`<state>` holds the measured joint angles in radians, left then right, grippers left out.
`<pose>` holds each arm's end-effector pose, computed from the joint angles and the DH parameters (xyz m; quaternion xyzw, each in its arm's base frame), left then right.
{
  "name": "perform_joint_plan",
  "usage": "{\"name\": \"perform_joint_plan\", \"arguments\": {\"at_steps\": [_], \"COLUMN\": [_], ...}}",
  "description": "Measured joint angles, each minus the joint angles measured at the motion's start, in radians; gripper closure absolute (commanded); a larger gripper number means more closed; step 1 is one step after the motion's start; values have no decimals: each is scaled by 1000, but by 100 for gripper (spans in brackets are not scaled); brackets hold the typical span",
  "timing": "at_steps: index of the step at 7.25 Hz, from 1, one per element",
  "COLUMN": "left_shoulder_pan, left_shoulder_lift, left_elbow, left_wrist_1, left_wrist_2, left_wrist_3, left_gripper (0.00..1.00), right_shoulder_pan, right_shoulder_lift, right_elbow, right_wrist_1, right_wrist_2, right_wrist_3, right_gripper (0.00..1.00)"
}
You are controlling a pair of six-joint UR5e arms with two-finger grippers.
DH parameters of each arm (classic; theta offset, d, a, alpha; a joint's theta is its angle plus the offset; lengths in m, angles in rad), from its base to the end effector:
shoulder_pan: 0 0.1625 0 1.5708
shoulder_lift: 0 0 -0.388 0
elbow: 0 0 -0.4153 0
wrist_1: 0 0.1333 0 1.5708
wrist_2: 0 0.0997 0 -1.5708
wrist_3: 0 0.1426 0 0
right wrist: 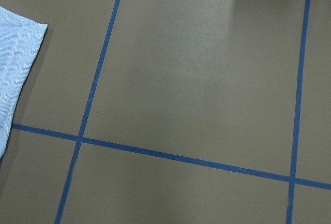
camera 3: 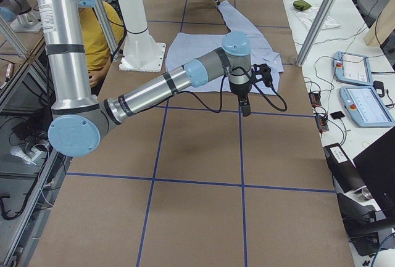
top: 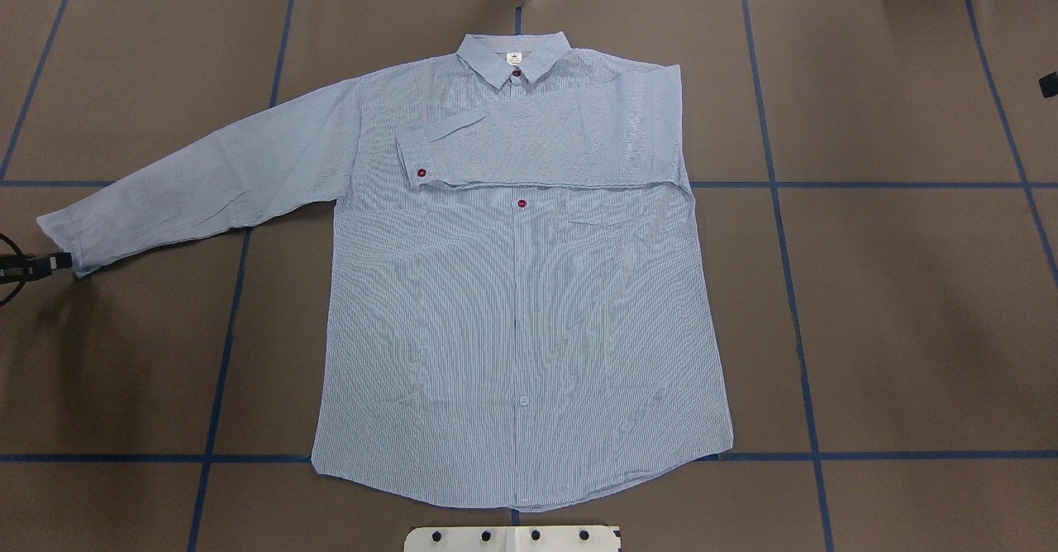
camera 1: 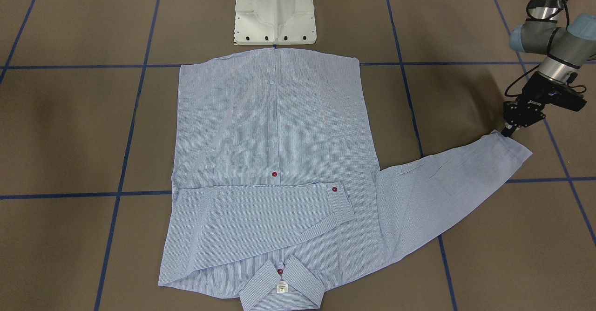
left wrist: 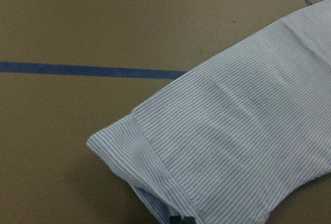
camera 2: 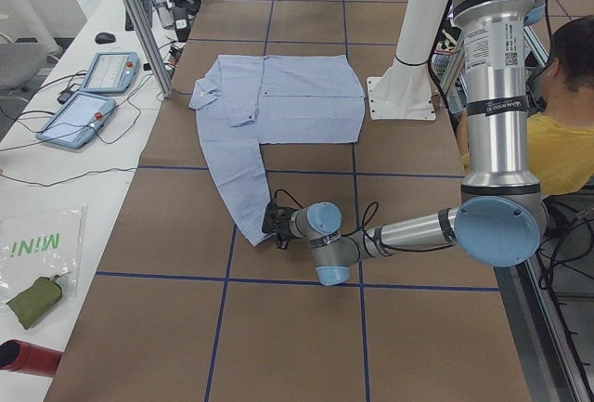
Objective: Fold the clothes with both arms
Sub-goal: 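Lower the left gripper to the cuff of the other sleeve and grasp it, then carry the grasped sleeve with the left gripper across the shirt front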
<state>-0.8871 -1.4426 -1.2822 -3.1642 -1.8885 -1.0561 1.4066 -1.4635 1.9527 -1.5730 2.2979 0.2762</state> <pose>0.2429 -0.4387 0.6754 0.2528 0.5037 -0.0658 0.8235 -0.0513 -0.5451 0.4006 0.1445 -0.3860 -0.0348 0.9104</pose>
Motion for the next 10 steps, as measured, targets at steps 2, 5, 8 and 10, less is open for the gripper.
{"name": "perform_joint_plan", "arguments": {"at_steps": [2, 5, 8, 10], "left_shoulder_pan": [-2, -2, 18, 116], "left_shoulder_lift": [-17, -154, -384, -568], "left_elbow": [-65, -157, -177, -167], "left_wrist_1": [4, -4, 0, 52], "left_wrist_2": [-29, -35, -40, -27], "left_wrist_3": [19, 23, -102, -287], "left_gripper": [100, 100, 100, 100], "right_shoulder_pan": [0, 0, 0, 0], "right_shoulder_lift": [-5, -13, -14, -14], "right_elbow": [2, 1, 0, -2], "right_wrist_1": [7, 10, 10, 9], "right_wrist_2": [0, 0, 0, 0], "right_wrist_3": [2, 3, 4, 5], "right_gripper": [0, 0, 0, 0]}}
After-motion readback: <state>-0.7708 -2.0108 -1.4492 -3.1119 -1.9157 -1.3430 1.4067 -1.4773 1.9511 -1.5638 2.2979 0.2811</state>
